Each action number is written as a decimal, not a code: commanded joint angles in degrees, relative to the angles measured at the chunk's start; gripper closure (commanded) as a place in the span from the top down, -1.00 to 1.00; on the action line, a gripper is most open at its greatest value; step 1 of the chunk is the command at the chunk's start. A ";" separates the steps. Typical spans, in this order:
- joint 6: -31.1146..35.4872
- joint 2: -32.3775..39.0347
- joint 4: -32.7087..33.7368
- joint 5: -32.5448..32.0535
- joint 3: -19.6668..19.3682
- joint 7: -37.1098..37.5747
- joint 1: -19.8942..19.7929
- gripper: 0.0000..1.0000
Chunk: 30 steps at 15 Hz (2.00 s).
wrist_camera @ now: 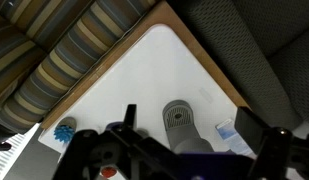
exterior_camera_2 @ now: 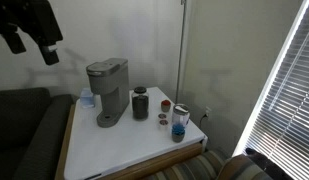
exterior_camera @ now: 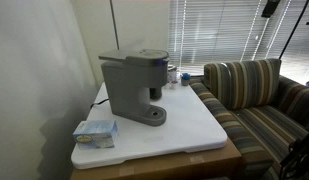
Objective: Open the coffeemaker
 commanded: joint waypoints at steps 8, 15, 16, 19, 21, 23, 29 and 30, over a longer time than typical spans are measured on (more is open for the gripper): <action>2.21 1.26 0.85 2.47 0.23 -0.49 -0.08 1.00; 21.15 14.25 4.08 25.92 -5.79 -20.71 9.31 1.00; 21.23 16.27 5.10 29.07 -6.05 -24.72 9.89 1.00; 20.42 14.85 3.63 28.23 -2.60 -22.85 6.65 1.00; 20.45 15.96 4.54 28.36 -2.46 -23.07 6.58 1.00; 21.93 18.39 5.82 26.93 -1.36 -23.32 6.11 1.00; 19.56 28.56 12.87 26.35 1.68 -29.15 4.99 1.00; 19.13 30.28 14.11 26.59 2.41 -30.33 4.39 1.00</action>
